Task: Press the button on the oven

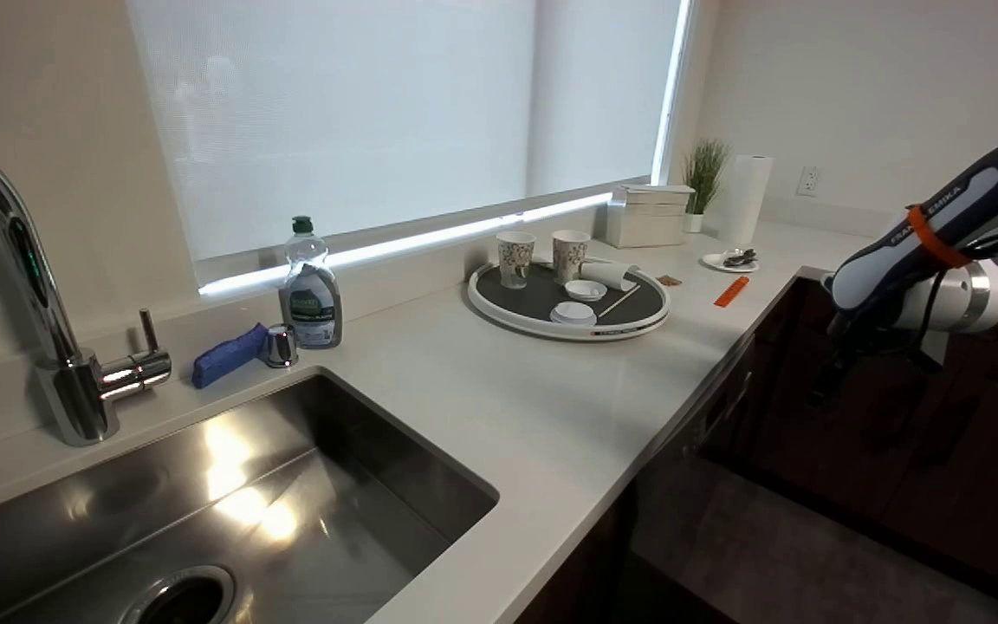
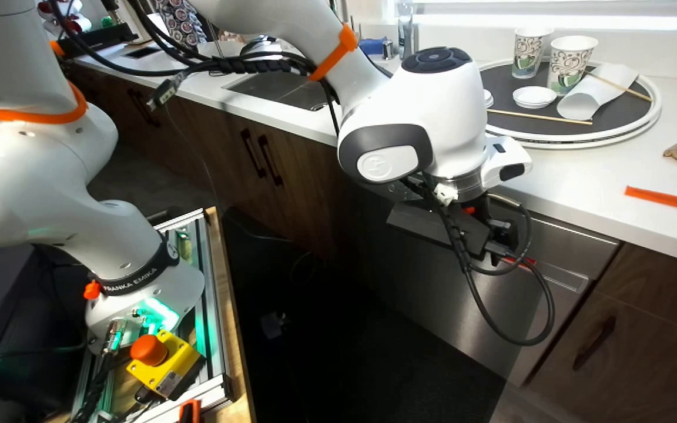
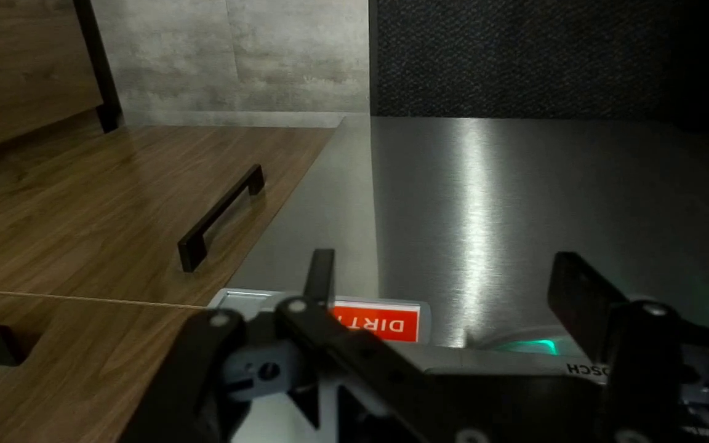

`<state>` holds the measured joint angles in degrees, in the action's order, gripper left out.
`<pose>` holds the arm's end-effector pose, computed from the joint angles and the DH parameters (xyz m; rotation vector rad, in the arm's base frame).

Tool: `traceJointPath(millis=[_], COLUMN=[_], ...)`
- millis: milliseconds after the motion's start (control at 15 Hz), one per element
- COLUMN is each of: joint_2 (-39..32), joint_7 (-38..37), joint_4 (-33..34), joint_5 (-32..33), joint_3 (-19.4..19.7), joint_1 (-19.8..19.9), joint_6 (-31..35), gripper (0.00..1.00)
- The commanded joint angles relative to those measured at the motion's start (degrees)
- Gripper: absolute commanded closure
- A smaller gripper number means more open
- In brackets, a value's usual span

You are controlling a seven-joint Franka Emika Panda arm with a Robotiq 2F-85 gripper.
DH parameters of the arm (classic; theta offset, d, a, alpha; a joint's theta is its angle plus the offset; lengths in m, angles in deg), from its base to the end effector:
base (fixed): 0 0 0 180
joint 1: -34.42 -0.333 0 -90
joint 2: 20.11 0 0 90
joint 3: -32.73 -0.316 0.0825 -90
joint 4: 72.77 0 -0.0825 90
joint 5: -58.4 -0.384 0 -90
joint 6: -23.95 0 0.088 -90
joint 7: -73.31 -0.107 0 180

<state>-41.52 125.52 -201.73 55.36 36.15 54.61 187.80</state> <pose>0.5158 -0.2288 0.2209 2.9058 0.6752 0.2790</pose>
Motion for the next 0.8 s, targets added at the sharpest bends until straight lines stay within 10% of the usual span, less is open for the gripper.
traceJointPath(millis=[0,467,733], joint_2=[-4.66,-9.74,-12.84], joint_7=[2.58,4.85,6.17], joint_4=[3.92,9.21,12.01], joint_5=[-0.9,-2.53,-3.6], joint_3=[-3.62,-9.88,-14.57], joint_1=[3.73,9.82,13.65], joint_6=[1.21,3.65,4.77], gripper=[0.42,0.95,1.0])
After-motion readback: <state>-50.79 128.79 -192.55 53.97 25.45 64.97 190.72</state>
